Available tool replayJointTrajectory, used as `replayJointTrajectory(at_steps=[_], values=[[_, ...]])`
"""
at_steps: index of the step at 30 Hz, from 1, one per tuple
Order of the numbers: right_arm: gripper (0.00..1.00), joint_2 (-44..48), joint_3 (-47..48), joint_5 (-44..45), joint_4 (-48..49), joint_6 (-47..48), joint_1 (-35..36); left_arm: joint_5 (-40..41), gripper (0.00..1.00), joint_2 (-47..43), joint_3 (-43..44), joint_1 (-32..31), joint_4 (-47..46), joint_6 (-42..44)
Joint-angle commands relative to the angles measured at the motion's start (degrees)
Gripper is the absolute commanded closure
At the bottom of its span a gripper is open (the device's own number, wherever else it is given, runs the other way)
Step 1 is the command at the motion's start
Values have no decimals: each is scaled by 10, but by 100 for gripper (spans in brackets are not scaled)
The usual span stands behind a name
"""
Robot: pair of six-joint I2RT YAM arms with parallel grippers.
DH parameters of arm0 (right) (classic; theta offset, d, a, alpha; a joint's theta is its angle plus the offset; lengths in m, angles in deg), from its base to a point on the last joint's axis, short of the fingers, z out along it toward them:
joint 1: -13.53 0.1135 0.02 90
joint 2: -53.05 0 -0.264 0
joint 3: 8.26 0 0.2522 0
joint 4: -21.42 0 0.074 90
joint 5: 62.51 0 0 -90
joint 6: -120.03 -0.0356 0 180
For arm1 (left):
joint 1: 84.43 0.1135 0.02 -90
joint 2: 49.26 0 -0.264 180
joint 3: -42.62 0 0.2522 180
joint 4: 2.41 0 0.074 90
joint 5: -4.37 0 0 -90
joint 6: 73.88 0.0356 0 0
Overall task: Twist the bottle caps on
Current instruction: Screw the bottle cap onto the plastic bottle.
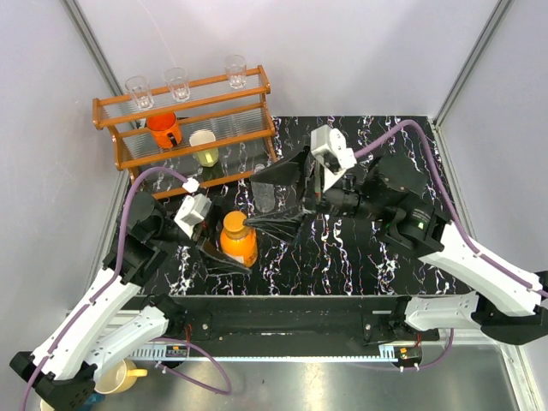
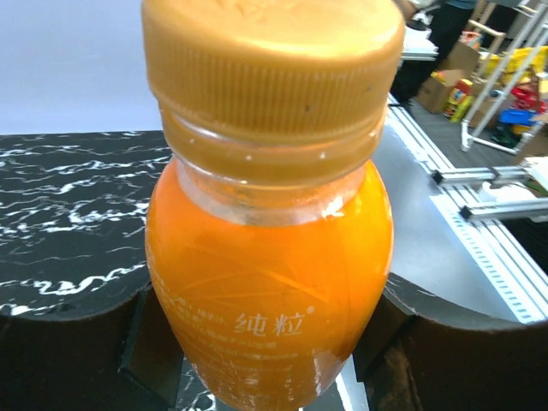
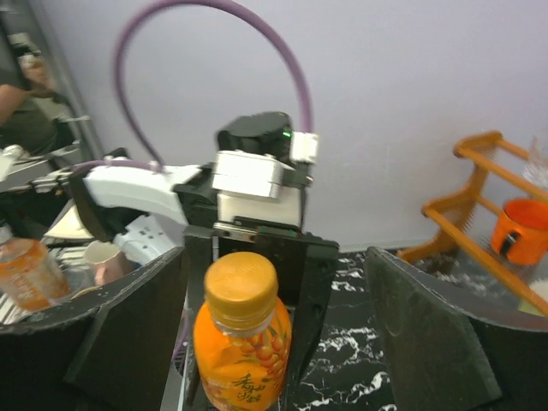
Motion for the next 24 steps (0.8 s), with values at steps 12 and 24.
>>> replayJointTrajectory(at_steps=[12,24], values=[[16,-92,84,-325,34,-27,-8,-155,81,1,3,-7,-129,-103],[29,-123,54,-371,155,-111,-8,-133,81,-6,-6,-8,-127,-93]])
